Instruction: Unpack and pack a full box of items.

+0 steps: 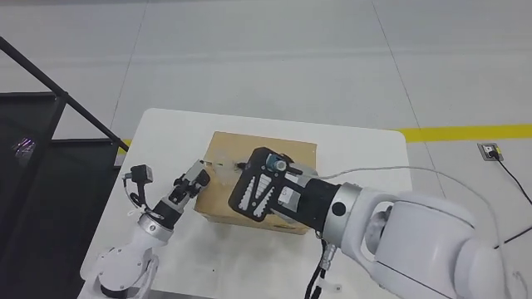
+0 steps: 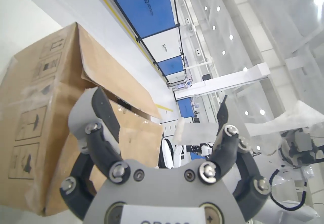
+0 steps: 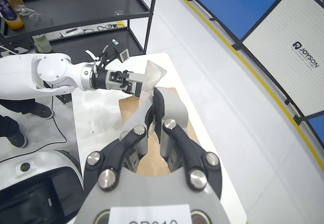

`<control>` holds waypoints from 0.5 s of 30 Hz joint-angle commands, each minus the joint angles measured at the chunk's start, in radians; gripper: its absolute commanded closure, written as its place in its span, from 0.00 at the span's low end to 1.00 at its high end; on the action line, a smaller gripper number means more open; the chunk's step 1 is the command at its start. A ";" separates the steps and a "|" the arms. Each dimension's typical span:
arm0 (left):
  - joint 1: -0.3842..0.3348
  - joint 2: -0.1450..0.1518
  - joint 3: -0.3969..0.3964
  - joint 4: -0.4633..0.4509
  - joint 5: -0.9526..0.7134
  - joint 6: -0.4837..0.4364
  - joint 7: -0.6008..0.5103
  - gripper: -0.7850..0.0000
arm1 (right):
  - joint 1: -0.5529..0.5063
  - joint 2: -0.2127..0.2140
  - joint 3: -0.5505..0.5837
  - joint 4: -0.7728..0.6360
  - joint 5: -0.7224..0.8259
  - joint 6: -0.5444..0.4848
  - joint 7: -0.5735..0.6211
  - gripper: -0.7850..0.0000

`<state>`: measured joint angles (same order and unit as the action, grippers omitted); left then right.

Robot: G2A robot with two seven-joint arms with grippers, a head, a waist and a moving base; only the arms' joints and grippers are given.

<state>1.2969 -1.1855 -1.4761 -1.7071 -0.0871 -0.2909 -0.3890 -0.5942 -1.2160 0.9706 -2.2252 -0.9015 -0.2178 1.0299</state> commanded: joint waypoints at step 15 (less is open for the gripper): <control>-0.034 0.004 0.036 0.051 -0.371 0.075 -0.350 0.14 | -0.062 0.010 0.032 0.020 -0.060 -0.110 -0.113 1.00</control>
<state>1.2676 -1.1817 -1.4412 -1.6620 -0.4309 -0.2249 -0.7147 -0.6543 -1.2061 1.0019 -2.2057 -0.9602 -0.3266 0.9184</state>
